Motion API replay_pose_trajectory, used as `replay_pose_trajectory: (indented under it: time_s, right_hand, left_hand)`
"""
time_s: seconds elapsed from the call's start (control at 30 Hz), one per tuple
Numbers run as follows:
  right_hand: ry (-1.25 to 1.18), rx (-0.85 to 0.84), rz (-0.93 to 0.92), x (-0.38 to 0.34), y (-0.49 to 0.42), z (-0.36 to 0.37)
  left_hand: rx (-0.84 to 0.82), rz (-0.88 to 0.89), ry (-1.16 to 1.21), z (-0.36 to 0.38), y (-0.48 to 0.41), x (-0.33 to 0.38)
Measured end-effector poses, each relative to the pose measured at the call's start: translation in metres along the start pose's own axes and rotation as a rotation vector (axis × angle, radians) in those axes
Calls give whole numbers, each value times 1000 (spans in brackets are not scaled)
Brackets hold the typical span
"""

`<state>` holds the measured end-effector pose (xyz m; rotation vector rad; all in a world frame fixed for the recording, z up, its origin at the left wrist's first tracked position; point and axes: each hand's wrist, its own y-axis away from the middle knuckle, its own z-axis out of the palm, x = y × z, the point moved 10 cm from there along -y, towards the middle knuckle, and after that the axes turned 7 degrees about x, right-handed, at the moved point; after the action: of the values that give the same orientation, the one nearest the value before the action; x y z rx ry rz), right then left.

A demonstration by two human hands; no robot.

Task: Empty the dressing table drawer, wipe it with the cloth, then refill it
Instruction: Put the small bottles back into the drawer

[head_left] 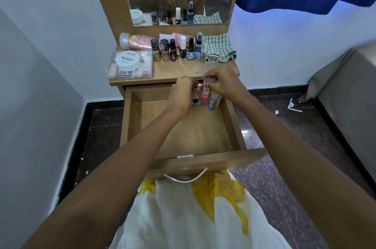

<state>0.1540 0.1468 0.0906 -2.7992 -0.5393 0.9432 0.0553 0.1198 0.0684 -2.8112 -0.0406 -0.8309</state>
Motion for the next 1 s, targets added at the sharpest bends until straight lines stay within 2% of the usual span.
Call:
replay_pose_trajectory:
  time_s: [0.27,0.6,1.0]
  right_hand:
    - [58,-91,81,32,10,26]
    - [220,-103,5,41,8,42]
    - [291,-60,-19,47,12,45]
  left_hand:
    - [-101,-20,-30,35,7,-3]
    - [-130,6,-45,57,9,-8]
    - [-100,18,-59,62,6,-3]
